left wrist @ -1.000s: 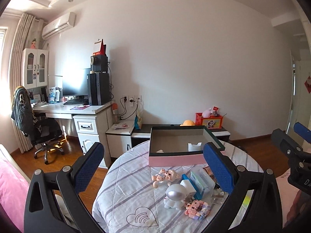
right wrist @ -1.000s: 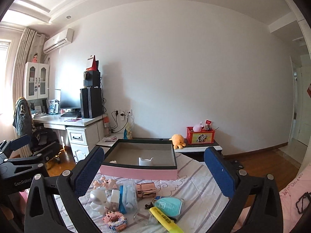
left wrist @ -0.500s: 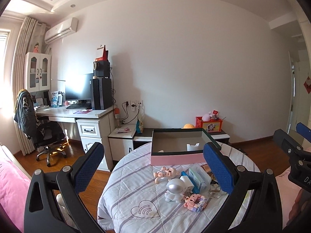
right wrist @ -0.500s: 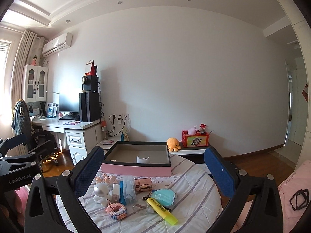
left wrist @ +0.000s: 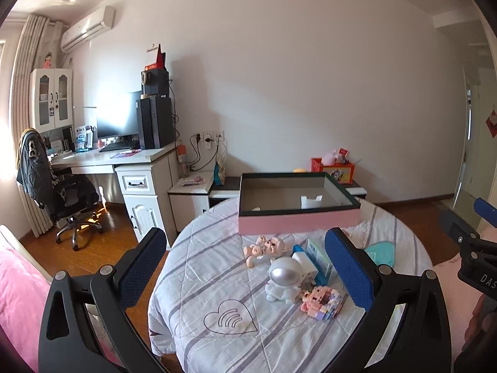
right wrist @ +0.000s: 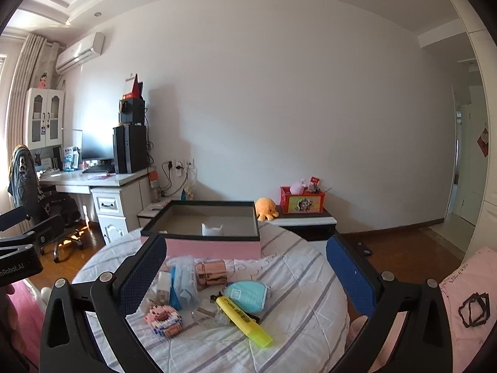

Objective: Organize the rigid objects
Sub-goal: 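Grasp the white astronaut with the left gripper while the right grasps the teal clear case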

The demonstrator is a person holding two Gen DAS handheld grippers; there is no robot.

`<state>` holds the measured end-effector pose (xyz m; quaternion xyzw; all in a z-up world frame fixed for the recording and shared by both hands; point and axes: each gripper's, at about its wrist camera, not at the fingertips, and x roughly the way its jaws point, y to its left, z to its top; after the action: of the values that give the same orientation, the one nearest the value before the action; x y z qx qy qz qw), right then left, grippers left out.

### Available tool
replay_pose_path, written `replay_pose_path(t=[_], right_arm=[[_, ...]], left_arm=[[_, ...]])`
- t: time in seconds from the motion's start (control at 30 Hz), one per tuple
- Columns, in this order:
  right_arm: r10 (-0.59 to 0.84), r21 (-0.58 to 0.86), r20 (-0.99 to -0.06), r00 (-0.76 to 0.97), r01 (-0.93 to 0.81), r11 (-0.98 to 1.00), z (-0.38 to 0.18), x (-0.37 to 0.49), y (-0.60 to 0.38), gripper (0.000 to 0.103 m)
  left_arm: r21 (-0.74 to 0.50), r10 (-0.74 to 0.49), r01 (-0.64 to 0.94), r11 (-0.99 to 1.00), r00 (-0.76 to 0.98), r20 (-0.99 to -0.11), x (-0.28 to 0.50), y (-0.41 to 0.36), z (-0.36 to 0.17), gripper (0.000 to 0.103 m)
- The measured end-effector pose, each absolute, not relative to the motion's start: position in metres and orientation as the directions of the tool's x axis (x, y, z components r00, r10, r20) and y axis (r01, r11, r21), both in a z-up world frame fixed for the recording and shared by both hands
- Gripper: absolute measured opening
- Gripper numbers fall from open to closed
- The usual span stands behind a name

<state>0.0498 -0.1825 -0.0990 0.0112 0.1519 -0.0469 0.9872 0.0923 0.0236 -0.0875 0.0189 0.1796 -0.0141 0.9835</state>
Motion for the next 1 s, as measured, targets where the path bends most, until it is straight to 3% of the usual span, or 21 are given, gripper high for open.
replay_pose_path(t=[0.33, 0.53, 0.77, 0.9, 0.93, 1.0], right_arm=[[-0.115, 0.005, -0.476, 0.872, 0.133, 0.991, -0.164, 0.091, -0.207, 0.103], [-0.102, 0.006, -0.529, 0.843, 0.124, 0.992, -0.183, 0.115, -0.212, 0.103], [-0.076, 0.025, -0.574, 0.815, 0.11, 0.994, -0.196, 0.142, -0.215, 0.103], [-0.067, 0.027, -0.603, 0.795, 0.105, 0.994, -0.2, 0.16, -0.212, 0.103], [-0.059, 0.032, -0.613, 0.788, 0.099, 0.995, -0.201, 0.165, -0.211, 0.103], [-0.055, 0.03, -0.631, 0.774, 0.095, 0.995, -0.203, 0.173, -0.21, 0.103]], left_arm=[[0.03, -0.047, 0.08, 0.996, 0.808, -0.588, 0.156, 0.008, -0.163, 0.103], [0.017, -0.05, 0.081, 0.997, 0.751, -0.658, 0.192, 0.002, -0.187, 0.103], [0.012, -0.088, 0.131, 0.991, 0.727, -0.681, 0.22, -0.006, -0.194, 0.1], [-0.014, -0.129, 0.167, 0.986, 0.704, -0.698, 0.232, -0.007, -0.197, 0.056], [-0.031, -0.152, 0.183, 0.983, 0.697, -0.701, 0.233, -0.008, -0.199, 0.051], [-0.019, -0.146, 0.183, 0.983, 0.709, -0.69, 0.23, -0.009, -0.197, 0.051]])
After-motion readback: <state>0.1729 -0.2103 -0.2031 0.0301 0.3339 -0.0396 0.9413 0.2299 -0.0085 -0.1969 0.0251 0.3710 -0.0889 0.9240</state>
